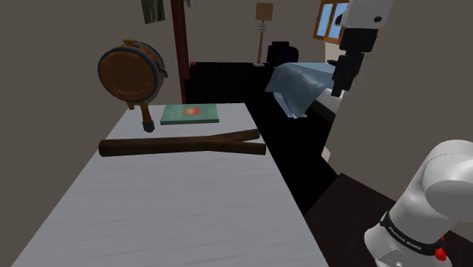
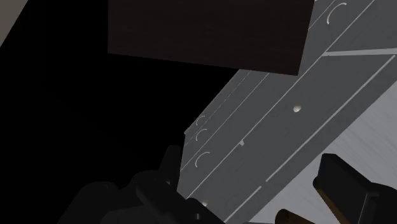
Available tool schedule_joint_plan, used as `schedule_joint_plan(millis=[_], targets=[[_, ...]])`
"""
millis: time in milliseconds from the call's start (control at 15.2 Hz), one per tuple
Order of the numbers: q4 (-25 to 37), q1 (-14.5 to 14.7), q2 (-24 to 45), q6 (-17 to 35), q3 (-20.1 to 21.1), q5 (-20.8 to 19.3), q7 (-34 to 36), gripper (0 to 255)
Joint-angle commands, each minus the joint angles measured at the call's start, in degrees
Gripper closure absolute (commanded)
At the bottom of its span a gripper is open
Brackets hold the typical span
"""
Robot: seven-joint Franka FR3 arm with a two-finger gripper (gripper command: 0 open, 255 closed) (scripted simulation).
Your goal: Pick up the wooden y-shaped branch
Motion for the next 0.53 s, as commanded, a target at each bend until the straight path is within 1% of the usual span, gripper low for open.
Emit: schedule_joint_plan(millis=[0,462], targets=[[0.0,0.0,0.0,0.0,0.0,0.0,0.0,0],[3.8,3.5,12.2,9.2,3.2,1.2,-2.9,0]])
